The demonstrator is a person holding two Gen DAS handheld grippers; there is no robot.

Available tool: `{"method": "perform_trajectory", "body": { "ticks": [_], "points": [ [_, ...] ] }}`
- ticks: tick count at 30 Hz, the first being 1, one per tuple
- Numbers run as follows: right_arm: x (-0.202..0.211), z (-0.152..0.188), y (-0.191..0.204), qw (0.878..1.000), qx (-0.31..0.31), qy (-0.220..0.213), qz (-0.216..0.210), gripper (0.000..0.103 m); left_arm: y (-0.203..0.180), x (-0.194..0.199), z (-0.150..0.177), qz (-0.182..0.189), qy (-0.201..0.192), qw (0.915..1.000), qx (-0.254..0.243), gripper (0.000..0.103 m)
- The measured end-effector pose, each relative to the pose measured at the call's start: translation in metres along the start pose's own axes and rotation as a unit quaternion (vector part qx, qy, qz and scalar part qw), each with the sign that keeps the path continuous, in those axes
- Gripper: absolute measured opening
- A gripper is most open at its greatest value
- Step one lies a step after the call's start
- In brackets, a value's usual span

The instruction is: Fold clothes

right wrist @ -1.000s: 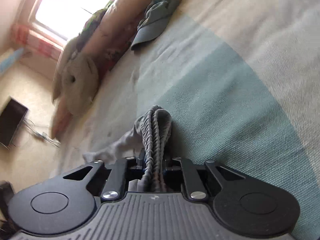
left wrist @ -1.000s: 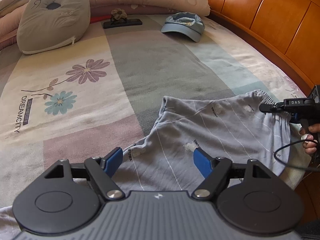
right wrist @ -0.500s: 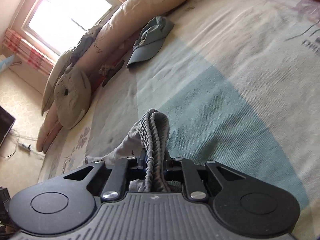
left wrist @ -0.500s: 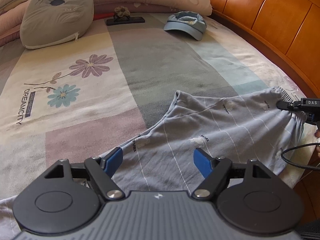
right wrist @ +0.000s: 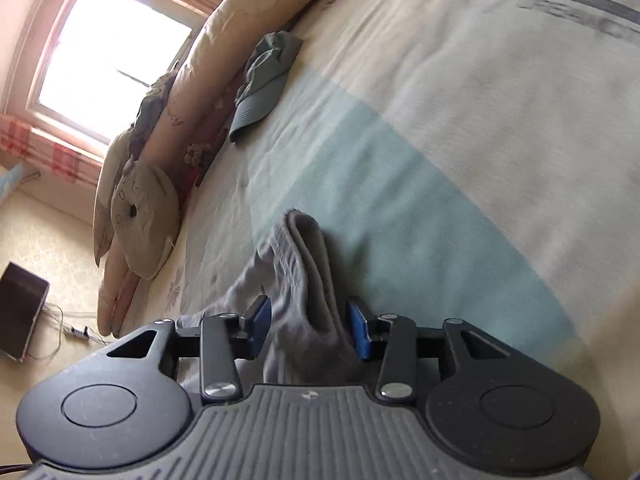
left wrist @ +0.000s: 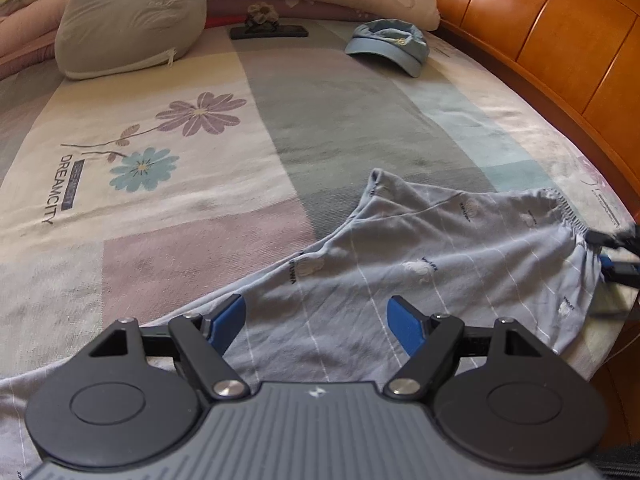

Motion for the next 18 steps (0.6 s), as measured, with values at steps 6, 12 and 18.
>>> {"method": "perform_trajectory", "body": {
  "ticks": [6,12,18],
  "points": [
    [0.009,0.025,0.014,1.000,-0.014,-0.009,0.004,0.070,-0.006,-0.007,-0.004,0.013,0.001,0.9999,-0.004,0.078],
    [-0.008,0.024,0.031,1.000,0.007,-0.001,0.016,0.071,-0.018,-0.009,-0.001,0.025,0.004,0.9995,-0.019,0.078],
    [-0.006,0.037,0.036,1.000,-0.010,0.019,0.015,0.062,-0.009,-0.008,0.000,0.020,0.003,0.9998,-0.004,0.078]
  ]
}}
Point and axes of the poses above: each gripper's, at about its wrist camera, not at the fingertips, and x roughly against the way its jaws point, y to its left, z to its underside, the point moved 8 cm from there along -x, roughly the way its jaws point, and after that the axes turned 13 degrees about x, right-handed, at the moved point
